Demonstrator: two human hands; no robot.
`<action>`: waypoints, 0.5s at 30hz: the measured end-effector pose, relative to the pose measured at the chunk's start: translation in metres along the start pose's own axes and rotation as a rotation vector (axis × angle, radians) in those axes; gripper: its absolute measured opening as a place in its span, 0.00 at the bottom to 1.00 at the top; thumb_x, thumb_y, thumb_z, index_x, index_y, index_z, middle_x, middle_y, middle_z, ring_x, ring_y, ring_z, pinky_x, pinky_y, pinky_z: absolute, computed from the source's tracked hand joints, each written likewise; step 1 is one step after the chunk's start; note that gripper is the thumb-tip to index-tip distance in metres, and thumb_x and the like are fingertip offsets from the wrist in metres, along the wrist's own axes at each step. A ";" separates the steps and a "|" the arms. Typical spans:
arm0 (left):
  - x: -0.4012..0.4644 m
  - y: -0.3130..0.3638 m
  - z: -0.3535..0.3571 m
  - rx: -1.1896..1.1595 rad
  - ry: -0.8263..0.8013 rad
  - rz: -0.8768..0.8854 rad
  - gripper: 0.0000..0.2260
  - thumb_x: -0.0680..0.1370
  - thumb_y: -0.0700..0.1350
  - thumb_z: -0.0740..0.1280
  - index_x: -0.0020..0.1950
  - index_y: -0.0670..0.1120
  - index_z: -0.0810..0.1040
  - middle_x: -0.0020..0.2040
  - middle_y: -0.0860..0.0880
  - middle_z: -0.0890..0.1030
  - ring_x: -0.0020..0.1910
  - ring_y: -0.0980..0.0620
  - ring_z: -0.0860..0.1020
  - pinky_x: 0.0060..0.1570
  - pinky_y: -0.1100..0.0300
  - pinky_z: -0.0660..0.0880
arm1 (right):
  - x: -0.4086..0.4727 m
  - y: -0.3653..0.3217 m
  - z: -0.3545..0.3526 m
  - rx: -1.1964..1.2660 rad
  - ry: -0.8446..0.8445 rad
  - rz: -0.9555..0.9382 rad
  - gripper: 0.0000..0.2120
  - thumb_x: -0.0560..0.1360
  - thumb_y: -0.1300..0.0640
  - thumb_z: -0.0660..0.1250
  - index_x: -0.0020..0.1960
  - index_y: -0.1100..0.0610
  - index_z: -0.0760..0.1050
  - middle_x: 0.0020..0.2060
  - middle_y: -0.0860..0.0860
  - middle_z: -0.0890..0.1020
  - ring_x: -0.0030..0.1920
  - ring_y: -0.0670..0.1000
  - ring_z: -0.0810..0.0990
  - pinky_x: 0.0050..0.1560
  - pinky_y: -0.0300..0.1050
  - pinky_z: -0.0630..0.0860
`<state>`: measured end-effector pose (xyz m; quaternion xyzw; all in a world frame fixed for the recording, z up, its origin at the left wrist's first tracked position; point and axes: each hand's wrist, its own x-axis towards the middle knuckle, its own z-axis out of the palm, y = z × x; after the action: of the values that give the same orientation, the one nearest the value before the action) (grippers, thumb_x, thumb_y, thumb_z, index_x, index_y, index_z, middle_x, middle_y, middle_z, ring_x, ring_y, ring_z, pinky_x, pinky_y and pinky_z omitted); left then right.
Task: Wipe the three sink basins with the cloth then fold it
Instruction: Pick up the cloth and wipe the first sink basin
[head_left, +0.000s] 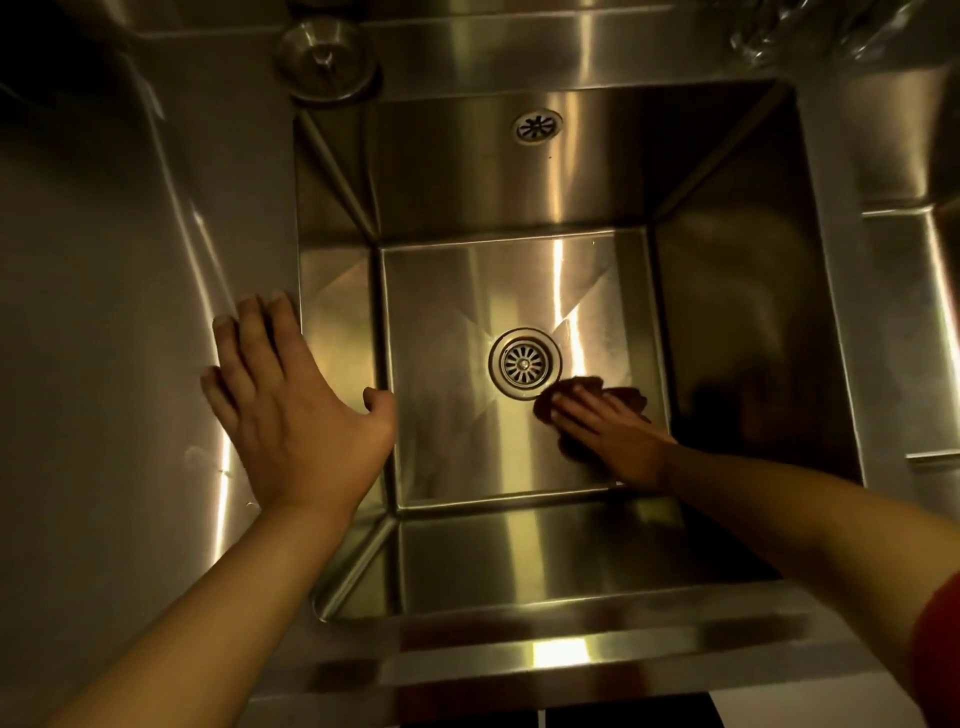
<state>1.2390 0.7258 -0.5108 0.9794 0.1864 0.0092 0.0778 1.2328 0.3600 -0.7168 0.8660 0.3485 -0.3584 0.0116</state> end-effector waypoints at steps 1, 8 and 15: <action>0.000 0.000 0.000 -0.002 -0.002 0.000 0.49 0.68 0.55 0.73 0.83 0.47 0.54 0.83 0.42 0.56 0.83 0.38 0.53 0.78 0.34 0.55 | 0.001 -0.003 0.001 -0.044 -0.022 -0.076 0.41 0.80 0.60 0.57 0.82 0.48 0.34 0.81 0.50 0.33 0.80 0.59 0.33 0.80 0.62 0.45; -0.001 0.002 -0.003 -0.004 -0.034 0.001 0.49 0.70 0.55 0.74 0.84 0.47 0.52 0.85 0.42 0.54 0.84 0.39 0.51 0.80 0.36 0.52 | 0.060 -0.074 -0.014 -0.048 0.016 -0.375 0.33 0.83 0.52 0.53 0.84 0.47 0.42 0.83 0.48 0.41 0.82 0.57 0.36 0.80 0.62 0.42; -0.001 0.004 -0.003 0.020 -0.036 -0.002 0.49 0.70 0.55 0.74 0.84 0.47 0.51 0.85 0.43 0.53 0.84 0.39 0.51 0.80 0.36 0.53 | 0.118 -0.143 -0.030 -0.014 0.049 -0.380 0.36 0.83 0.59 0.60 0.84 0.49 0.43 0.83 0.50 0.43 0.82 0.58 0.38 0.80 0.65 0.44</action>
<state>1.2393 0.7220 -0.5072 0.9800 0.1857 -0.0106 0.0712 1.2229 0.5471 -0.7356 0.7930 0.5084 -0.3305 -0.0588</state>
